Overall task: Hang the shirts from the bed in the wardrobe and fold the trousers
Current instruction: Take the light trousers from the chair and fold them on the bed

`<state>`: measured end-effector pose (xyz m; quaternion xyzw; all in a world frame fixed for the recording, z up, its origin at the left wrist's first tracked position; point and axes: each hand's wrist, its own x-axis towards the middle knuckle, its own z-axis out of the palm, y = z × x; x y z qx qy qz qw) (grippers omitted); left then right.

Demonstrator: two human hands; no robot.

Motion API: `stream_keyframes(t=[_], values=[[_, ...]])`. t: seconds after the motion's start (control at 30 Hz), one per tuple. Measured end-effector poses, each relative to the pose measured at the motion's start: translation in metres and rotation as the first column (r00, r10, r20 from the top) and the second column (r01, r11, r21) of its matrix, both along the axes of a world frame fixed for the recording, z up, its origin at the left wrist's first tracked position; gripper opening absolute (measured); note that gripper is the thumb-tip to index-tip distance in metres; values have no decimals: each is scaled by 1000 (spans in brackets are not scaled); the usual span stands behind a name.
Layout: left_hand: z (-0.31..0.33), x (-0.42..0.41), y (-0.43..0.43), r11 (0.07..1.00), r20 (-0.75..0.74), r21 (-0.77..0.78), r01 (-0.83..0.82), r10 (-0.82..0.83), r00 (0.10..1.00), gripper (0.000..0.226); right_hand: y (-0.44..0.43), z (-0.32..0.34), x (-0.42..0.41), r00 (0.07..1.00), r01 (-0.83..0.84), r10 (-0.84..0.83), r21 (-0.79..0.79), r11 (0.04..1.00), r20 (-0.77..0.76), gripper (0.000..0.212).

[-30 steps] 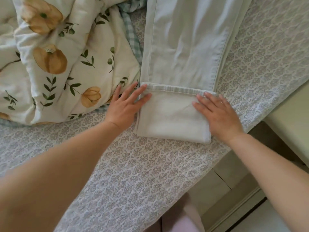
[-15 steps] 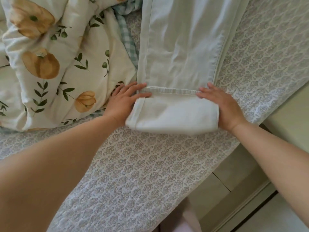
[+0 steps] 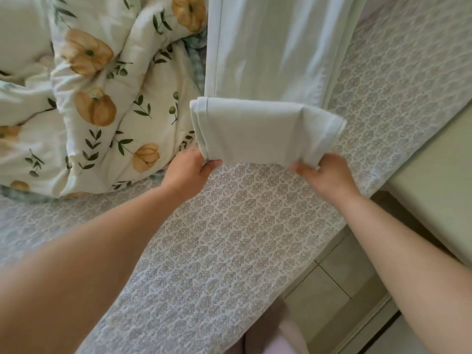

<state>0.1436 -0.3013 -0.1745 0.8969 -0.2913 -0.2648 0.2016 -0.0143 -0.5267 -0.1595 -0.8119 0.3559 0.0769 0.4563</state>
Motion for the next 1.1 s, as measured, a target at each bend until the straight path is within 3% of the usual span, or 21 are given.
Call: stream_keyframes(t=[0.2, 0.37, 0.53, 0.67, 0.77, 0.83, 0.97, 1.1], values=[[12, -53, 48, 970, -207, 222, 101, -54, 977, 36, 62, -2, -70, 976, -90, 84, -24, 996, -201, 27], [8, -116, 116, 890, -452, 383, 247, -53, 891, 39, 107, -10, -138, 786, -380, 384, 111, 918, -485, 49], [9, -127, 138, 954, -523, 286, 94, 73, 849, 36, 127, -11, -155, 875, -196, 188, 28, 980, -446, 41], [14, -118, 130, 971, -546, 239, 23, 115, 830, 32, 126, -10, -148, 970, -96, 94, 3, 995, -226, 27], [16, -113, 122, 984, -464, 130, -119, 166, 870, 25, 122, -10, -140, 982, 112, -112, -7, 994, -154, 27], [11, -113, 116, 966, -480, 123, -226, 257, 839, 29, 118, -15, -134, 965, 200, -187, 53, 978, -183, 27], [-5, -125, 110, 901, -536, 317, -296, 427, 728, 35, 125, -30, -135, 924, 220, -147, 175, 960, -353, 34], [-12, -136, 112, 852, -489, 355, -385, 520, 701, 31, 138, -37, -147, 893, 258, -218, 50, 965, -393, 36]])
